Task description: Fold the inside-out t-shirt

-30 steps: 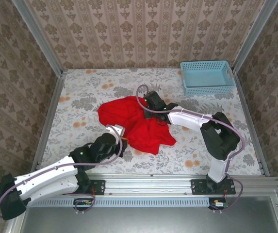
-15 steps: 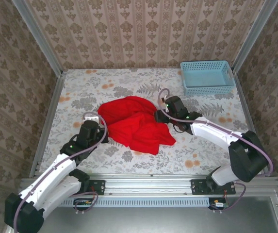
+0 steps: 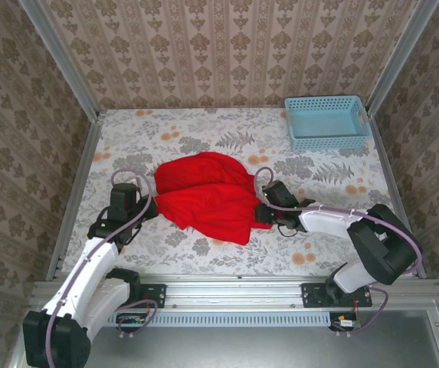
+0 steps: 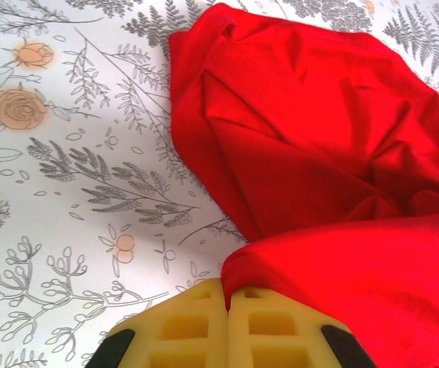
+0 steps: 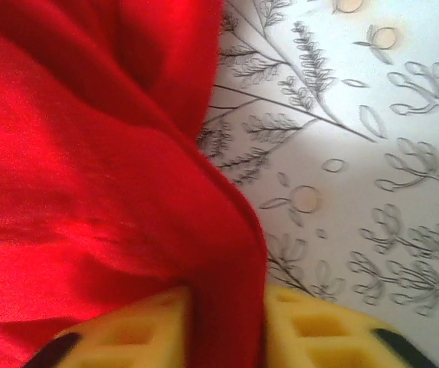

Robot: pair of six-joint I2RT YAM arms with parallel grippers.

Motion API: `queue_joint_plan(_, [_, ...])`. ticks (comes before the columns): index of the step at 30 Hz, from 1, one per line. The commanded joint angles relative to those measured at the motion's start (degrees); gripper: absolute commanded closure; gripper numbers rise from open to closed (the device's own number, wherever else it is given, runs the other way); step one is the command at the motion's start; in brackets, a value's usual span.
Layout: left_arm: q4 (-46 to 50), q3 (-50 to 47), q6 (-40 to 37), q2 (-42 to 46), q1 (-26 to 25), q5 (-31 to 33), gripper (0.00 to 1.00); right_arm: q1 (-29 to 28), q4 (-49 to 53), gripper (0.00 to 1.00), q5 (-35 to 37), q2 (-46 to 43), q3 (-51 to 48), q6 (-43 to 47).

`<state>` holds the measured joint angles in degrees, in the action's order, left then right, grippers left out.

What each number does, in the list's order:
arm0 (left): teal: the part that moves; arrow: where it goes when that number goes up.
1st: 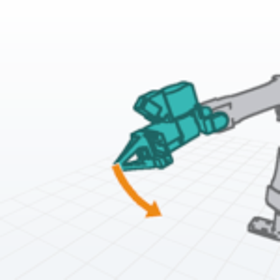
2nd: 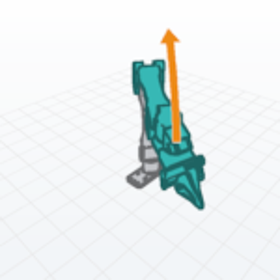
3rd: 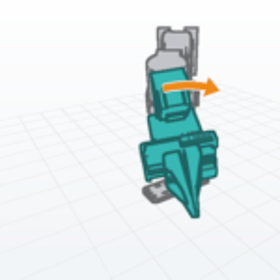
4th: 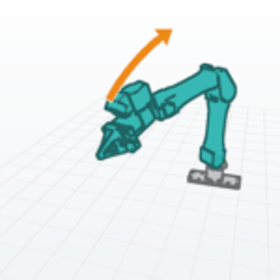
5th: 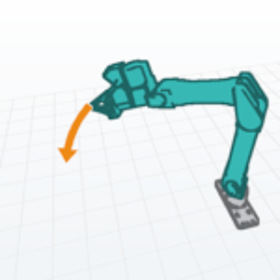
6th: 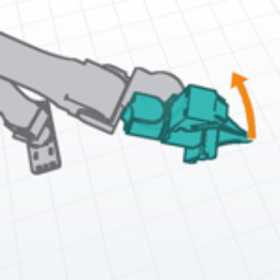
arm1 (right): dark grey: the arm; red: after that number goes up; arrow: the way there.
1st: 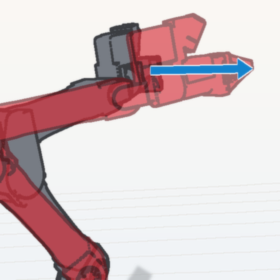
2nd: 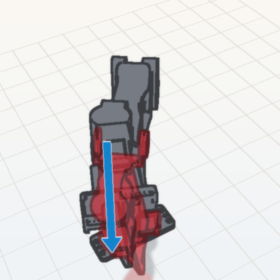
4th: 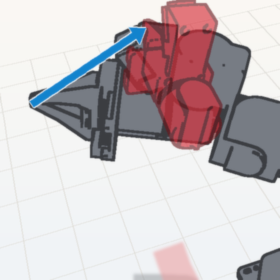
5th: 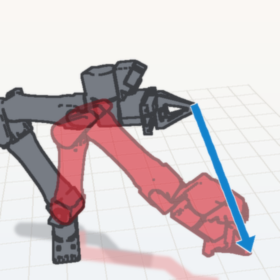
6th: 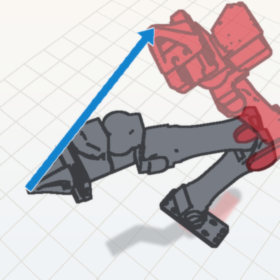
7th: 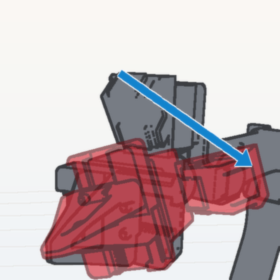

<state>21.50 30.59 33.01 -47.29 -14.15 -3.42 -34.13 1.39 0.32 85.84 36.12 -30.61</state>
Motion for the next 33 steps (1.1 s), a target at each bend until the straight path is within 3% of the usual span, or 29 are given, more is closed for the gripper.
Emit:
queue_joint_plan(1, [-0.2, 5.4, -0.6, -1.6, 0.4, -2.9, 1.0, -0.4, -0.3, 0.92, -1.7, -0.9, 3.0, -0.5])
queue_joint_plan(3, [0.4, 8.5, -1.1, -3.3, 0.4, -4.4, 1.0, -0.4, 3.9, 1.0, 3.6, -5.4, 4.3, 0.5])
queue_joint_plan(6, [0.6, 14.0, -1.7, -5.7, -1.8, -5.8, 1.0, -0.2, 10.6, 1.0, 13.2, -18.0, 5.8, 4.6])
queue_joint_plan(8, [2.0, 18.9, -3.5, -7.1, -6.3, -2.7, 1.0, -0.2, 16.1, 1.0, 18.2, -26.2, 9.1, 8.5])
queue_joint_plan(12, [4.5, 27.6, -6.2, -7.6, -15.6, 4.3, 1.0, 0.0, 26.8, 1.0, 21.7, -34.9, 20.1, 15.2])
queue_joint_plan(16, [2.6, 29.3, -7.3, -3.2, -18.3, 9.4, 1.0, -1.3, 36.4, 1.0, 22.8, -35.3, 32.5, 18.5])
queue_joint_plan(20, [7.2, 27.7, -6.0, -2.4, -13.4, 15.4, 1.0, -7.8, 38.0, 1.0, 26.6, -32.2, 37.6, 21.2])
queue_joint_plan(23, [11.3, 25.1, -2.5, -4.7, -3.4, 10.1, 1.0, -13.5, 36.0, 1.0, 27.9, -26.2, 38.8, 22.3])
queue_joint_plan(25, [11.4, 22.6, -1.2, -6.0, 1.3, 6.4, 0.99, -14.3, 33.0, 1.0, 23.9, -21.4, 38.1, 21.3])
queue_joint_plan(30, [11.8, 18.6, -0.2, -10.2, 7.8, 3.3, 0.75, -15.3, 24.7, 1.0, 13.1, -6.7, 38.6, 16.7])
queue_joint_plan(33, [11.9, 17.6, -0.4, -10.8, 8.9, 1.6, 0.6, -15.6, 23.3, 0.74, 6.6, 2.6, 42.1, 14.3])
